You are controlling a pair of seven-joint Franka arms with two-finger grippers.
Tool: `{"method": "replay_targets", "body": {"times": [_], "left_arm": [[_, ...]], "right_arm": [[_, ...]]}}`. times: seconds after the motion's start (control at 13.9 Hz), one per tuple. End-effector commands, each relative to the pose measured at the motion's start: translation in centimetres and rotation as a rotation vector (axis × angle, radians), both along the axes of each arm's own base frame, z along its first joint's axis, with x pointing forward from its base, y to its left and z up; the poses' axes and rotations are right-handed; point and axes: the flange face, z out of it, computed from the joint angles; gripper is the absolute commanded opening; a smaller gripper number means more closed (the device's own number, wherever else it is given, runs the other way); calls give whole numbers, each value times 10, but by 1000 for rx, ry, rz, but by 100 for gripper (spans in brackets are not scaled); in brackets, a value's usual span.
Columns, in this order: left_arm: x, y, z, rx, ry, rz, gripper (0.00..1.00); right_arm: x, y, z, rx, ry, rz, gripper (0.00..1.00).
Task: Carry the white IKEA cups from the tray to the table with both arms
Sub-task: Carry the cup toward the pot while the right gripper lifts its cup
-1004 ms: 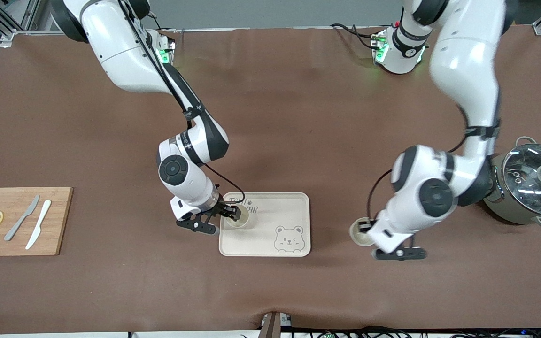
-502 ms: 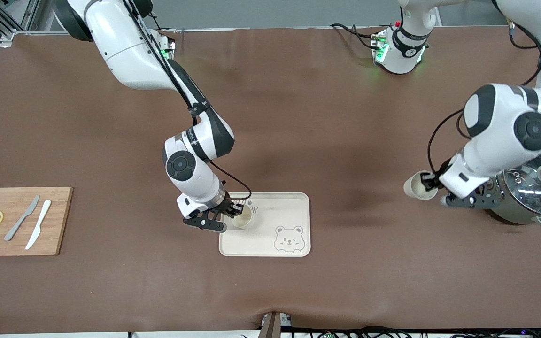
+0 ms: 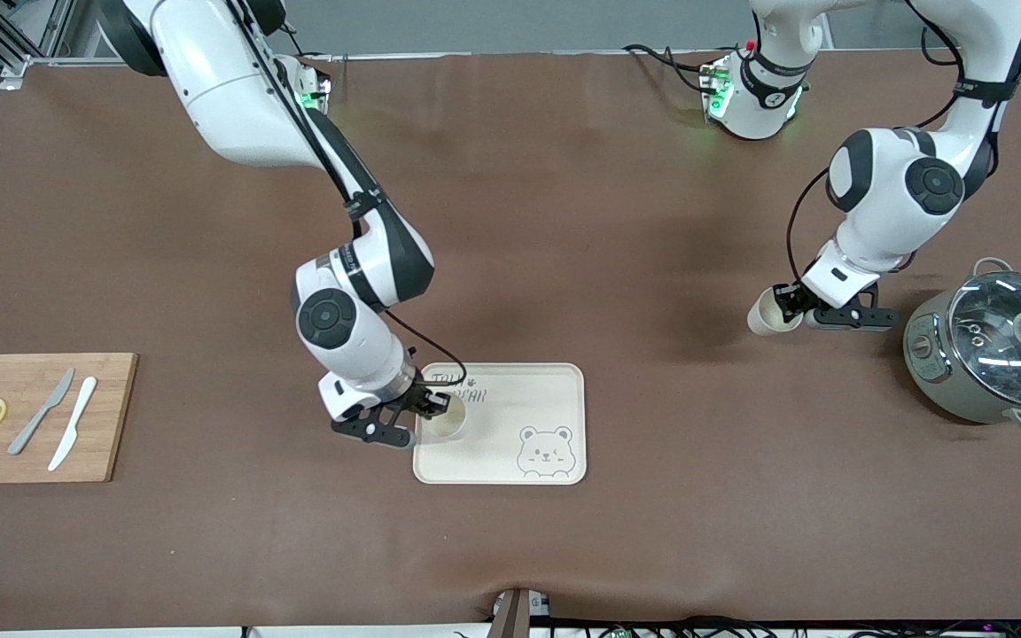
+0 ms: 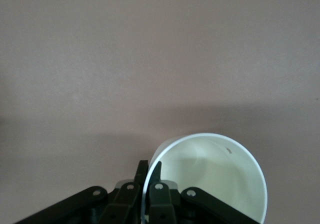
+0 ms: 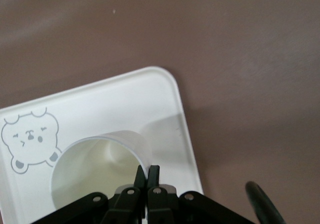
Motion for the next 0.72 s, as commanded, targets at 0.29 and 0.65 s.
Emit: {"method": "replay_targets", "body": {"times": [0.29, 0.65], "left_arm": [[4, -2, -49, -47, -65, 13, 0], [5, -7, -71, -62, -94, 13, 0]], "right_arm": [[51, -119, 45, -53, -19, 120, 0], [69, -209, 51, -84, -26, 283, 0]]}}
